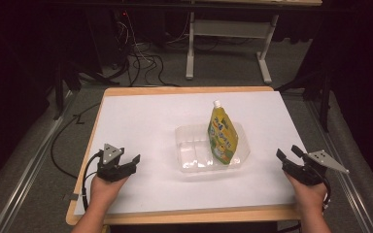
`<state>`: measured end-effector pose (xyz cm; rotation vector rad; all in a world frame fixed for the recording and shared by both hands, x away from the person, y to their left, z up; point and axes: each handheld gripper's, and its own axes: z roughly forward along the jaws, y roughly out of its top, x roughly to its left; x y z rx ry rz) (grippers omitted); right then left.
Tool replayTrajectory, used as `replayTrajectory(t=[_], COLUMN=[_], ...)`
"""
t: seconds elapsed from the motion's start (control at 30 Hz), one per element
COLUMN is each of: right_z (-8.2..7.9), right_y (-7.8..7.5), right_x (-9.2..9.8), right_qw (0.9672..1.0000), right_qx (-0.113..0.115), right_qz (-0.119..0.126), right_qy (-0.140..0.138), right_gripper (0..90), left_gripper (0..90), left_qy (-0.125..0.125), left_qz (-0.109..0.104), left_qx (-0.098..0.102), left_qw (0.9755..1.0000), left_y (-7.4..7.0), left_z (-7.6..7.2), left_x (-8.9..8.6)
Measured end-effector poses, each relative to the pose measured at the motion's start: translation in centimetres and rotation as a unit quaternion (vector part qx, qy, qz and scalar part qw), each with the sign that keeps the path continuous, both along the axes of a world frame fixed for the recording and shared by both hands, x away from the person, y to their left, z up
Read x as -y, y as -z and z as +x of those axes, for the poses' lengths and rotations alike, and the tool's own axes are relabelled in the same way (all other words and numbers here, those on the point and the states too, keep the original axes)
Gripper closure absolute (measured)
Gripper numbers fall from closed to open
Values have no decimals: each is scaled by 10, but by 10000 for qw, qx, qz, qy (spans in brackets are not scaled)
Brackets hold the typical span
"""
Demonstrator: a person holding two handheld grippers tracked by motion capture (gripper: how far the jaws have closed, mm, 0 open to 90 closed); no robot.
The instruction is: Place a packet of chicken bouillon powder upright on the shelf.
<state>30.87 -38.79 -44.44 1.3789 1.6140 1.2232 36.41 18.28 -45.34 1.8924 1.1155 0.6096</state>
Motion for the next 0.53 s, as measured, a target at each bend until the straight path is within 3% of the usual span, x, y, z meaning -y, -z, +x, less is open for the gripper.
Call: replayTrajectory(t=[0.13, 0.33, 0.53], right_z=[0, -5, -7], right_y=[0, -1, -4], right_x=[-5, -5, -6], right_qw=[10000, 10000, 9998], right_qx=[-14, 18, 99], right_qz=[-49, 20, 151], right_qy=[-19, 26, 55], right_gripper=[377, 401, 396], left_gripper=[329, 333, 335], left_qy=[53, 68, 156], left_qz=[92, -85, -86], left_qx=[-57, -81, -140], left_qw=[9999, 9999, 9997], left_y=[0, -3, -2], left_z=[3, 3, 4], left_x=[1, -4, 3])
